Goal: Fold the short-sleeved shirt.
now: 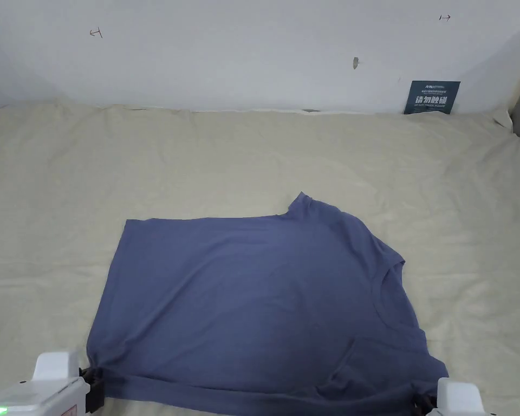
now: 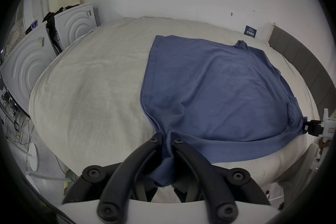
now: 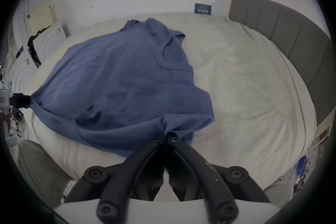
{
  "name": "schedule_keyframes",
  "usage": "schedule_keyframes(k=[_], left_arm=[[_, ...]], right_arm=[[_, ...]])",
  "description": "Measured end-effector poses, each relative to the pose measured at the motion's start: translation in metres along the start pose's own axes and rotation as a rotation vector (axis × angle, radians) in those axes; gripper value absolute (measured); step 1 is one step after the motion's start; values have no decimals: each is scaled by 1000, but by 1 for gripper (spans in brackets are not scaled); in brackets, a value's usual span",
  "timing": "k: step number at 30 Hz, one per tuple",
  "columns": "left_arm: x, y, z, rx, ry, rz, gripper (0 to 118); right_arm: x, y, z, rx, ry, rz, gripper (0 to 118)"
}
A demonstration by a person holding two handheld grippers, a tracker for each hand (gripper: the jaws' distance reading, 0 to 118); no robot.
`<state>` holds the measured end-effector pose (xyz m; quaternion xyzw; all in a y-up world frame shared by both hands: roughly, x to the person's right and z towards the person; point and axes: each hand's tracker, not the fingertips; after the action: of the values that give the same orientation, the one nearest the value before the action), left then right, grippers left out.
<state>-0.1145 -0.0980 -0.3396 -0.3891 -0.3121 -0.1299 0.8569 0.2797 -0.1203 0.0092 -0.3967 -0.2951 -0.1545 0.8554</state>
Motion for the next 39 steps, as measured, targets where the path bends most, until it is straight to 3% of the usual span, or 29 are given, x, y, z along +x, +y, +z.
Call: schedule_keyframes(k=[7,12,19,27,29,30,31,32,33,34,39], left_arm=[[-4,46,10,100,-13,39,8],[-9,97,-17,120,-3,46,8],[-15,142,-101,-14,5,80,8],[-5,139,-161,-147,54,70,11],[-2,140,-154,-127,77,51,32],[-1,140,-151,-127,92,36,52],[-1,141,-146,-127,100,30,83],[0,142,-140,-123,102,33,103],[1,143,-129,-109,97,41,113],[2,145,-119,-61,90,56,114],[26,150,-36,214,63,63,111]], right_arm=[[-4,66,27,181,9,-26,6],[-9,121,0,202,-5,-58,6],[-7,168,-89,66,-48,-94,6],[-4,162,-163,-123,-68,-136,7],[-7,161,-155,-94,-78,-135,8],[-8,163,-153,-96,-77,-131,16],[-9,165,-147,-97,-76,-122,39],[-14,167,-135,-91,-68,-118,61],[-16,169,-124,-56,-57,-119,79],[-18,171,-111,-7,-44,-119,92],[-29,174,-22,310,-1,-58,92]])
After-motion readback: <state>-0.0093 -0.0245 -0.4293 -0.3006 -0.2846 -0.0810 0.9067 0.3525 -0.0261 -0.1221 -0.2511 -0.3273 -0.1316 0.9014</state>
